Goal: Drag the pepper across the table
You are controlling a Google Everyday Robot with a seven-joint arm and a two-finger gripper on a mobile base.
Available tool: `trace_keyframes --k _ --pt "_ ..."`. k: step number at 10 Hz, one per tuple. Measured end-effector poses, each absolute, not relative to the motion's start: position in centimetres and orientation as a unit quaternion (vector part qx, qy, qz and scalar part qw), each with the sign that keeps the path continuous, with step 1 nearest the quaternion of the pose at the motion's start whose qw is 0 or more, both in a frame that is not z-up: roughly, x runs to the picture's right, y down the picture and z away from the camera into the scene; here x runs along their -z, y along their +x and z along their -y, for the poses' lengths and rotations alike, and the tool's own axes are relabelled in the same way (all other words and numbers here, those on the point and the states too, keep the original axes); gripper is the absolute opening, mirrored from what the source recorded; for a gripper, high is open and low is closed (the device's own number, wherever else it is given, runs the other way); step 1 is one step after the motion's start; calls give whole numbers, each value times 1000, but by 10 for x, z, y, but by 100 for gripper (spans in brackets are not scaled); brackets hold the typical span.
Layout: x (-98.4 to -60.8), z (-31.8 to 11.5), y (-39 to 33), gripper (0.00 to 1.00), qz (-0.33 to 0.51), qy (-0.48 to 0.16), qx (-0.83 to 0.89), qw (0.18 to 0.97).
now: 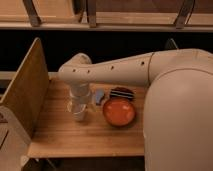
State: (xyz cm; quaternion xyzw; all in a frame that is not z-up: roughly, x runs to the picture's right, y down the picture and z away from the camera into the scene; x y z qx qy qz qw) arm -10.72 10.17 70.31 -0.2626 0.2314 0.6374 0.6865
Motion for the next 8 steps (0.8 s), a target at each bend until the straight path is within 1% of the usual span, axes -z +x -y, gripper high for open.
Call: trace_keyframes --k 2,5,6,8 --pt "-703 -96 -102 65 -221 -261 -613 712" --pt "-696 -70 -76 65 -202 -257 -523 787" --pt "-690 -59 -63 65 -198 -256 -491 809" --pt "-666 -23 -10 65 -187 -249 -407 859"
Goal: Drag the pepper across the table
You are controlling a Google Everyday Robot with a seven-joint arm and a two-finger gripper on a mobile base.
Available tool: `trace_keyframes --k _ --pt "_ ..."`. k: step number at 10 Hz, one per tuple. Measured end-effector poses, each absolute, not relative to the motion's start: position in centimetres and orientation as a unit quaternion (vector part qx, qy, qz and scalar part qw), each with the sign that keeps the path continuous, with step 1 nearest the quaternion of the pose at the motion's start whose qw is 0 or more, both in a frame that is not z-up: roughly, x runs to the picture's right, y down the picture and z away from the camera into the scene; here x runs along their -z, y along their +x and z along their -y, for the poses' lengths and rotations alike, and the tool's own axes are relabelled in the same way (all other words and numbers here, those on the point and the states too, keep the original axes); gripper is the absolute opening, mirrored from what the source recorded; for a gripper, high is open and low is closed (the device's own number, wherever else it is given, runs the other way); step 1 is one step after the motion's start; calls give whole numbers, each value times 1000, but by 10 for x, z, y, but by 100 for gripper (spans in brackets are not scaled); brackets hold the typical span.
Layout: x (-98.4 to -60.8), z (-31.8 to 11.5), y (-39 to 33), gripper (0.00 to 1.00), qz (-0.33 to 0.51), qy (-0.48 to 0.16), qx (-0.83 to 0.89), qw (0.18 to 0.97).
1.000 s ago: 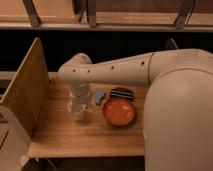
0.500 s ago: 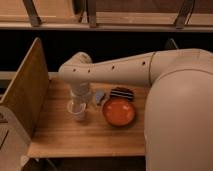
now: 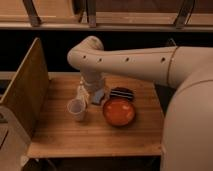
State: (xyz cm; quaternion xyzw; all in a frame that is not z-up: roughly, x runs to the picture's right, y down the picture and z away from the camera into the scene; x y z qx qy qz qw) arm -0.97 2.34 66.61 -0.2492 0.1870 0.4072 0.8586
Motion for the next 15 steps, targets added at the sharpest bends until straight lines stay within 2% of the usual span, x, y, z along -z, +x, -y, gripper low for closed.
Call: trace_keyframes --k 3,5,8,11,15 --pt "-641 2 31 65 -181 -245 -334 892" --pt "-671 47 67 65 -157 -204 -277 926" --pt "-705 80 89 65 -107 -185 -242 947" --pt "-728 89 94 65 -42 -196 -235 951" --pt "-732 91 90 65 -31 -194 -229 953"
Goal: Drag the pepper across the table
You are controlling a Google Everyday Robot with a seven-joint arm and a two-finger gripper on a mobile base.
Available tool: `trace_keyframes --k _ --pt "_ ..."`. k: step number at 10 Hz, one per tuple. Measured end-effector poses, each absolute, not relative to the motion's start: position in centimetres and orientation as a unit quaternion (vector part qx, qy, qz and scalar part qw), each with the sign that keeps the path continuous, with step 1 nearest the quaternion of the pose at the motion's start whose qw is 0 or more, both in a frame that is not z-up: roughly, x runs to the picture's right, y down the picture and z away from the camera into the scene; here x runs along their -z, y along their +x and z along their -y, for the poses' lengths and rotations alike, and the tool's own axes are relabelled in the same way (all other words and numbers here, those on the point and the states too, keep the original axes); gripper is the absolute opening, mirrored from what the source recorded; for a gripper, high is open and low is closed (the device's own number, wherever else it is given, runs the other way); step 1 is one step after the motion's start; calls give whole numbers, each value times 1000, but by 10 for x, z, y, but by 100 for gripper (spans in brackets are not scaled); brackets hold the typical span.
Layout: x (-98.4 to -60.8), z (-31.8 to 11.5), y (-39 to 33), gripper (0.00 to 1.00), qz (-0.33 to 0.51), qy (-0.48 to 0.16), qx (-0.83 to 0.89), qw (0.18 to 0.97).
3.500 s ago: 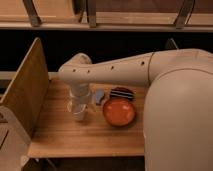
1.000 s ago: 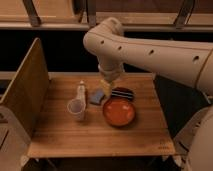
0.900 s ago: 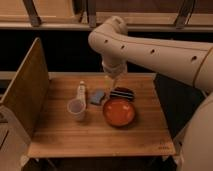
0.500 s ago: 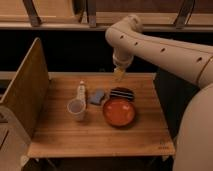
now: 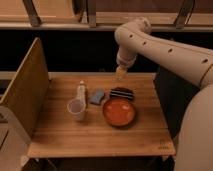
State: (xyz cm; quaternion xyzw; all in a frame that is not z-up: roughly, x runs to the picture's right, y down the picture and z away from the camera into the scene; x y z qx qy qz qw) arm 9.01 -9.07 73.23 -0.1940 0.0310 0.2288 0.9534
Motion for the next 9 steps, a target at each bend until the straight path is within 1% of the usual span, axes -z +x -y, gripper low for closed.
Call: trace_keyframes --k 1,2,4,6,9 --pt "-737 93 94 65 -34 -185 -224 956" --pt "-753 99 101 65 -33 -169 -213 962" --pt "-784 98 120 65 -37 -158 -194 967" --pt "-818 85 141 65 -50 -172 -182 967" --pt "-853 77 145 65 -50 -188 -179 964"
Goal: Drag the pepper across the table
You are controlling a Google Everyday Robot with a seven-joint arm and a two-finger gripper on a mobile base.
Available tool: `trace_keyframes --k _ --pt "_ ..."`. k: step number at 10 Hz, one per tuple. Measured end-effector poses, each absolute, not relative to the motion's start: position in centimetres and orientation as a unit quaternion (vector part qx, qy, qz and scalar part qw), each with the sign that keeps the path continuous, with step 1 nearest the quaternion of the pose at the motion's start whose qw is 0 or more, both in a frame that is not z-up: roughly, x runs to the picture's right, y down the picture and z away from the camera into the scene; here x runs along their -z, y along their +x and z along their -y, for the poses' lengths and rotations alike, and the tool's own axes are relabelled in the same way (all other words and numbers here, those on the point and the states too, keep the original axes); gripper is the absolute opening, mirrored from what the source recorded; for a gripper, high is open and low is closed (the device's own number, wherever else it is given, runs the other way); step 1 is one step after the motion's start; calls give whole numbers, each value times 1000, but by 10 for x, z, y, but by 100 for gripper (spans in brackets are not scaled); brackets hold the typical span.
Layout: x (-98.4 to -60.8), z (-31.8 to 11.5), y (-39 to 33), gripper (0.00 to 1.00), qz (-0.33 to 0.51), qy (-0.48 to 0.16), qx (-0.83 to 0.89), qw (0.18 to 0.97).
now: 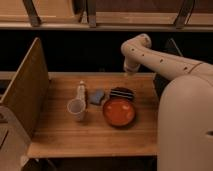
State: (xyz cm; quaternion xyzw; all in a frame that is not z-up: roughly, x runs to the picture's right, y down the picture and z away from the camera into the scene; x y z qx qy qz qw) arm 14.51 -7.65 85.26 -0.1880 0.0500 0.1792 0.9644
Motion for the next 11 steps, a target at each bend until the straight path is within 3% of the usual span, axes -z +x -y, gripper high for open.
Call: trace_keyframes --k 3,8,11 --pt "-879 81 140 65 -42 -194 -167 966" --pt "-883 79 145 65 -50 -191 -168 966" --pt "-912 67 154 65 -65 -195 -174 963"
